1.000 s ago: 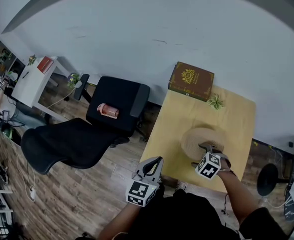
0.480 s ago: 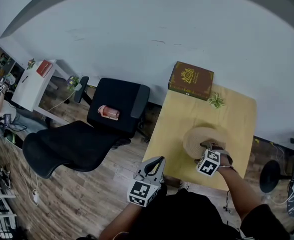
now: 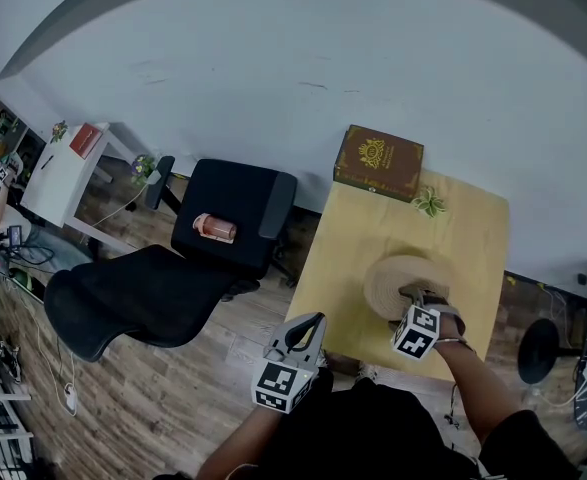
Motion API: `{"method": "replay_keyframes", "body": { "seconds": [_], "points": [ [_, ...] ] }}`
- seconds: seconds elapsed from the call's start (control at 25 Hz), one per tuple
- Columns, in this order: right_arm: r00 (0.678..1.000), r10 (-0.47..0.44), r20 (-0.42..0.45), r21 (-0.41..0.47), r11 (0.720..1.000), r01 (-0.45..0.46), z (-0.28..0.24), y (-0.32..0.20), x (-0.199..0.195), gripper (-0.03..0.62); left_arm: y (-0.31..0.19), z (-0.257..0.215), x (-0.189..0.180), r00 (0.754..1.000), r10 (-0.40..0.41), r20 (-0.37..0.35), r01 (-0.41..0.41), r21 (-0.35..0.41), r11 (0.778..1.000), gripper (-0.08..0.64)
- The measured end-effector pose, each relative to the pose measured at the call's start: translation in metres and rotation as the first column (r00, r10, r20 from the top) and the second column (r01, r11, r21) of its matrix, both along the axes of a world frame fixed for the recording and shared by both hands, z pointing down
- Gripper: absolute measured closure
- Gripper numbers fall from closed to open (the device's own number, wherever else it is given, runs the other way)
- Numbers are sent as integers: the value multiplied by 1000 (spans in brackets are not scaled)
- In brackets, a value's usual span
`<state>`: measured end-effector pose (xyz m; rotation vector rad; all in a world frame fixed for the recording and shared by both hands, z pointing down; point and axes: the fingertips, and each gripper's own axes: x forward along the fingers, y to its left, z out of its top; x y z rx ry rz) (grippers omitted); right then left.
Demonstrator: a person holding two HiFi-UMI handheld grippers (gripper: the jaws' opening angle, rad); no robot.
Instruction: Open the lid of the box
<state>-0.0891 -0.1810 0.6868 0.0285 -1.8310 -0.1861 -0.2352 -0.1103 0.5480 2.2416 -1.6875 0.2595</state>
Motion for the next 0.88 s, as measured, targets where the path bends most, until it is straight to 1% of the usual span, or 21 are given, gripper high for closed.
{"method": "replay_keyframes", "body": {
  "seconds": [0.28,0.68,0.88],
  "points": [
    [999,26,22,34,999,-27,-8,-3,0,267,-1,0,0,1000,10,-1,-10,5,1000,538],
    [993,72,98,101,991,-82,-34,-6,2,281,-5,-2,8,1000,30,-6,-30,12,999,538],
    [989,81,121,125,987,-96,-44,-6,4,290,-6,-2,14,999,39,-7,-39,13,999,538]
  ]
}}
